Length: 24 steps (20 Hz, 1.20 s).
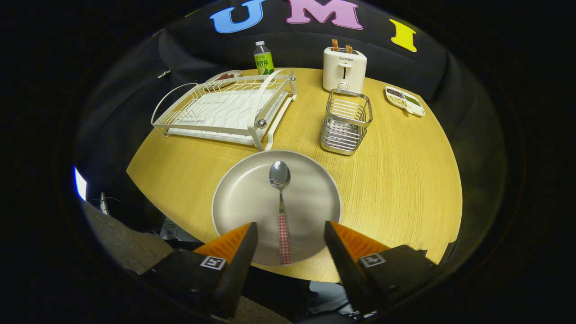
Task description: Take the plate from the dish rack, then take the spoon from the basket and place it into the plate.
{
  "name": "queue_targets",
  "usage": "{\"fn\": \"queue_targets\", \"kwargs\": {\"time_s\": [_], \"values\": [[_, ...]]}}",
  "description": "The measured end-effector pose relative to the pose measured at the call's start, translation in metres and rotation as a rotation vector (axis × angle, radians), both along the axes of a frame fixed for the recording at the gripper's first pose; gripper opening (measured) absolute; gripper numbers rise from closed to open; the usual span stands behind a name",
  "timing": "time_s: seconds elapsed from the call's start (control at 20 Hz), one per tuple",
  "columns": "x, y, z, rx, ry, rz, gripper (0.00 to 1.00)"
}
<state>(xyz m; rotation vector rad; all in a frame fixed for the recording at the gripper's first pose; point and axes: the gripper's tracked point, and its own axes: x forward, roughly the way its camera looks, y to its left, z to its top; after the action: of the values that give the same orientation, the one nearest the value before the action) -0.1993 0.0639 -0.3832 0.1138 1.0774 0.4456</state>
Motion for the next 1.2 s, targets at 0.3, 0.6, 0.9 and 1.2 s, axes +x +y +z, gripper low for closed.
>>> {"fn": "queue_targets", "kwargs": {"time_s": [0.3,0.6,0.9,1.2], "values": [[0.003,0.003,0.005,0.011,-0.013,-0.006,1.00],[0.047,-0.008,0.054,0.022,-0.131,-0.054,0.99],[0.115,-0.034,0.156,0.065,-0.354,-0.171,0.98],[0.153,-0.074,0.252,0.053,-0.560,-0.251,0.97]]}}
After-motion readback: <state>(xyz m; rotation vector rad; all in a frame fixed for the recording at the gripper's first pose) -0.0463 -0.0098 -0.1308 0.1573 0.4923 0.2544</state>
